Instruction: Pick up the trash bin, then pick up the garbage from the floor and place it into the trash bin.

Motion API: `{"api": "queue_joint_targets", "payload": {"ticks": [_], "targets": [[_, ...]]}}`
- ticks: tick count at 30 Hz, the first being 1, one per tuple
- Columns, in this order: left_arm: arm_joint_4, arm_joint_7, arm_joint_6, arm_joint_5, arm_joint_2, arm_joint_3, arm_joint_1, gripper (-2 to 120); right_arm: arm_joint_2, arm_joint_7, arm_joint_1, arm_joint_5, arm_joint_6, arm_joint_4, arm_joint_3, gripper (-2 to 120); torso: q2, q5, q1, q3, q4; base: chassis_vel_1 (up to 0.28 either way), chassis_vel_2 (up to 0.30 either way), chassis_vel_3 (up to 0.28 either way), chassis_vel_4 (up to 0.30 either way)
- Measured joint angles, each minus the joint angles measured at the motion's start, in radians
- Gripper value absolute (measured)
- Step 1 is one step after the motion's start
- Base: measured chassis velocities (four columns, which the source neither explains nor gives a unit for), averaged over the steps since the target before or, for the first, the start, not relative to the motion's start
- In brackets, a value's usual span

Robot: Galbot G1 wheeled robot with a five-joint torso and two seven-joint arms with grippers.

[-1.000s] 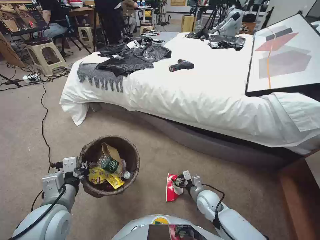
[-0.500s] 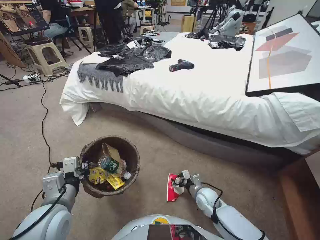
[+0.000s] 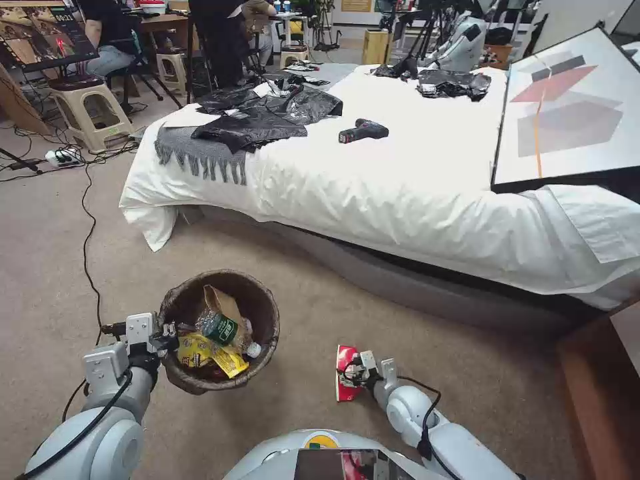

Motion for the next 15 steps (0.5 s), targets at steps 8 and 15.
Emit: {"api": "queue_joint_targets", "payload": {"ticks": [8,15], "targets": [[0.000,0.001,0.000,-0.002,0.003,-0.001,-0.004,3,0.001,-0.001,-0.007,0.003,-0.005,0.000,0.004,92,0.000,-0.0001,0.000,0.000,0.0000,0.000,0.000,0.000,0.000],[0.000,0.001,-0.001,-0.003,0.005,-0.002,-0.006,3,0.005,-0.001,-0.001,0.004,-0.005,0.003,0.004,68,0.000,-0.0001,0.000,0.000,-0.0001,0.000,0.000,0.000,0.000]]}}
